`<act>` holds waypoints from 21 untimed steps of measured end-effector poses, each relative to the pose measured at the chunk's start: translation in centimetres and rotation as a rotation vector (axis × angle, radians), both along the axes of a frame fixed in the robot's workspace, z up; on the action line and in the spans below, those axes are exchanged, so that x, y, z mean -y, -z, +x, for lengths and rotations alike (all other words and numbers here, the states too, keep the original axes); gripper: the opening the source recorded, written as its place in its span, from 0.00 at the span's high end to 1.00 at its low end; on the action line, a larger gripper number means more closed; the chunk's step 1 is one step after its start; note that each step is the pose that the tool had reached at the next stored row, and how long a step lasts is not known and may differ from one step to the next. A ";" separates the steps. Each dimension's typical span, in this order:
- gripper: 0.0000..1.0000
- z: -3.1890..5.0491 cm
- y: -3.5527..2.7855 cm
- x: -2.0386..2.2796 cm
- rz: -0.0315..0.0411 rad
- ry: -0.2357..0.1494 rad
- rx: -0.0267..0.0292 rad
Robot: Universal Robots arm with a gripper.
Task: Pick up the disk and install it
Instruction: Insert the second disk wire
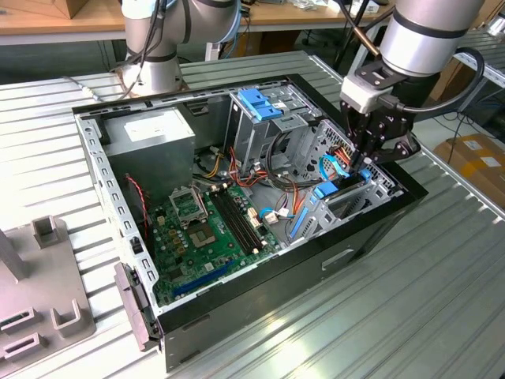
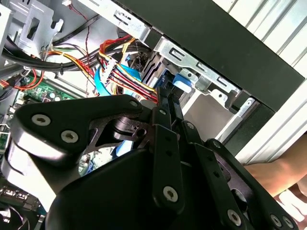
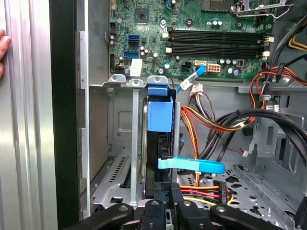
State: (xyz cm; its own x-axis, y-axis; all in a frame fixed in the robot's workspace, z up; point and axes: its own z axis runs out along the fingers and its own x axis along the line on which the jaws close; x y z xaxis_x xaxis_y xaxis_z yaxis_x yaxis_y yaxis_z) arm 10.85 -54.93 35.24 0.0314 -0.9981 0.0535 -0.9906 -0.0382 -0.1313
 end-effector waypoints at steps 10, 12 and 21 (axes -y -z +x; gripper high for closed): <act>0.84 -0.41 0.31 0.10 -0.0053 0.000 0.0023; 0.84 -0.43 0.38 0.12 -0.0056 0.000 0.0023; 0.84 -0.43 0.71 0.18 -0.0048 0.004 0.0023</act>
